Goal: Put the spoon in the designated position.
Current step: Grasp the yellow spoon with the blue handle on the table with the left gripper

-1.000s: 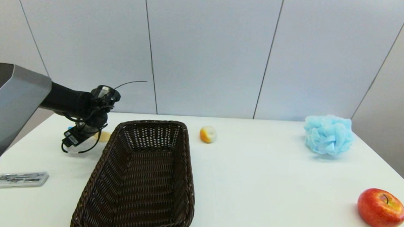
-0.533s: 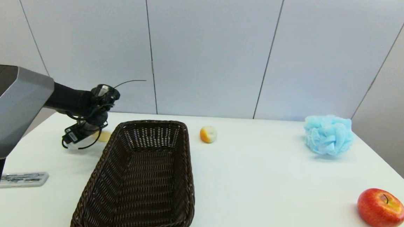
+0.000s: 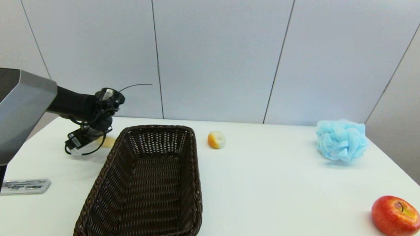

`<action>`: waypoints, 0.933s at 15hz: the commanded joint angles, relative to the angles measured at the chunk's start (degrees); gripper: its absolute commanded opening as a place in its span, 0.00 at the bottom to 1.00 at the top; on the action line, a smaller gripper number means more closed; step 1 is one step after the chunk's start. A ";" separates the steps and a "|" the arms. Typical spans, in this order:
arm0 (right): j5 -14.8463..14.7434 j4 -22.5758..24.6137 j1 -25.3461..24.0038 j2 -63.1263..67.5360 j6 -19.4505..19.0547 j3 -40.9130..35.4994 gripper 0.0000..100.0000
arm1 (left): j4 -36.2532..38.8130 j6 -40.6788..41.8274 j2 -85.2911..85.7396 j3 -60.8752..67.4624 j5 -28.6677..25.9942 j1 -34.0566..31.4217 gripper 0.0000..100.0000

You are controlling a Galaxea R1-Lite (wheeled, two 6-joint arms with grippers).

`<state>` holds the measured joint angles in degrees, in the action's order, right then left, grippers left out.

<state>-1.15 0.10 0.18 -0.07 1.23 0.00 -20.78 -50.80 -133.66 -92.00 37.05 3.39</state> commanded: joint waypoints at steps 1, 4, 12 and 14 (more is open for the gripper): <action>0.00 -0.01 -0.01 0.07 0.00 0.00 1.00 | -0.22 -0.88 0.06 1.21 0.13 0.57 1.00; 0.00 -0.01 -0.01 0.07 0.00 0.00 1.00 | -0.31 -0.88 -0.02 1.30 0.13 0.65 1.00; 0.00 -0.01 -0.01 0.07 0.00 0.00 1.00 | -0.31 -0.27 0.06 0.86 0.13 0.65 0.00; 0.00 -0.01 -0.01 0.07 0.00 0.00 1.00 | -0.31 -0.09 0.06 0.68 0.22 0.65 0.00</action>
<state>-1.15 0.07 0.16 -0.07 1.23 0.00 -21.00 -50.76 -133.32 -91.15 36.79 4.05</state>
